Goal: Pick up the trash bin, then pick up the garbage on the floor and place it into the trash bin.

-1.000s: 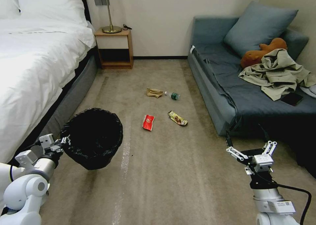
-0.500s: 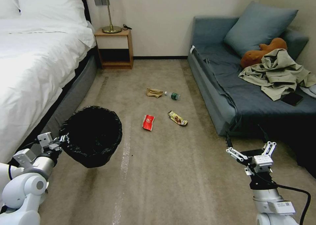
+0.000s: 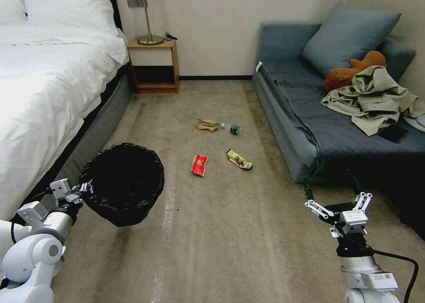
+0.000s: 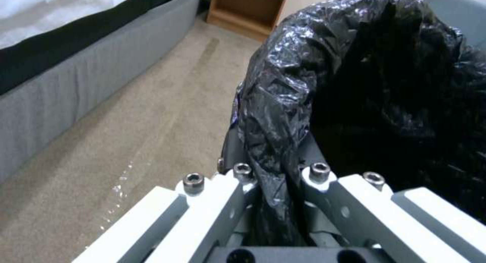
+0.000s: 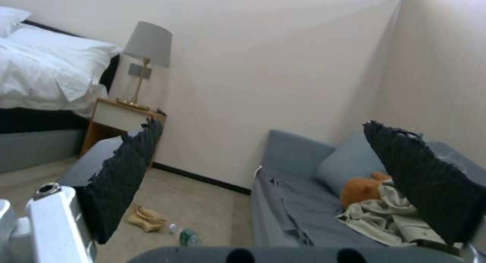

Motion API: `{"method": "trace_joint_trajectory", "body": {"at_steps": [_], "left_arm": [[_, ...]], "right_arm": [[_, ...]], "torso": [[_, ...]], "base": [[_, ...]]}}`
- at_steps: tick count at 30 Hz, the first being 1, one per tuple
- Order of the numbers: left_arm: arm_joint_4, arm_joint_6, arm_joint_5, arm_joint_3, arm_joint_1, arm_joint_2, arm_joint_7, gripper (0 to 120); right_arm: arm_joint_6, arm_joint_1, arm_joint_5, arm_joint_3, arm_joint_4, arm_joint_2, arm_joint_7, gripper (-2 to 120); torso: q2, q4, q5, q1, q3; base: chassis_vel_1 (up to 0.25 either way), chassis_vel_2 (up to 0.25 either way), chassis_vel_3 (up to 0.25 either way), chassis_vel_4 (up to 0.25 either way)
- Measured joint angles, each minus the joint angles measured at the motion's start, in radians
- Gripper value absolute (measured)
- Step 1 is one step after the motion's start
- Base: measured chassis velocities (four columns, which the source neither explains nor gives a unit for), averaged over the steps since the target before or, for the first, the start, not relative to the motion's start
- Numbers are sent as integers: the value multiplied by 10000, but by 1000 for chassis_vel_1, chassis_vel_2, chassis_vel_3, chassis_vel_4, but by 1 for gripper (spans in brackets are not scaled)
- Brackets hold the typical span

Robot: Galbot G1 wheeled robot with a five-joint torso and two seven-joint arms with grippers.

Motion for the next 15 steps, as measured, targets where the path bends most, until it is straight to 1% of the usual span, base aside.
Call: {"method": "trace_joint_trajectory", "body": {"at_steps": [2,5,15], "left_arm": [[0,-12,-10,-10,0,1,1,4],[0,-22,-46,-29,-2,9,2,4],[0,-38,-90,-36,-51,-2,10,4]], "right_arm": [[0,2,3,10,-9,-1,0,100],[-10,6,15,15,-24,0,0,100],[-22,73,80,19,-106,0,8,100]], "torso": [[0,0,0,0,0],[0,0,0,0,0],[0,-1,0,1,0]], "base": [[0,0,0,0],[-56,41,70,-55],[-107,86,101,-96]]}}
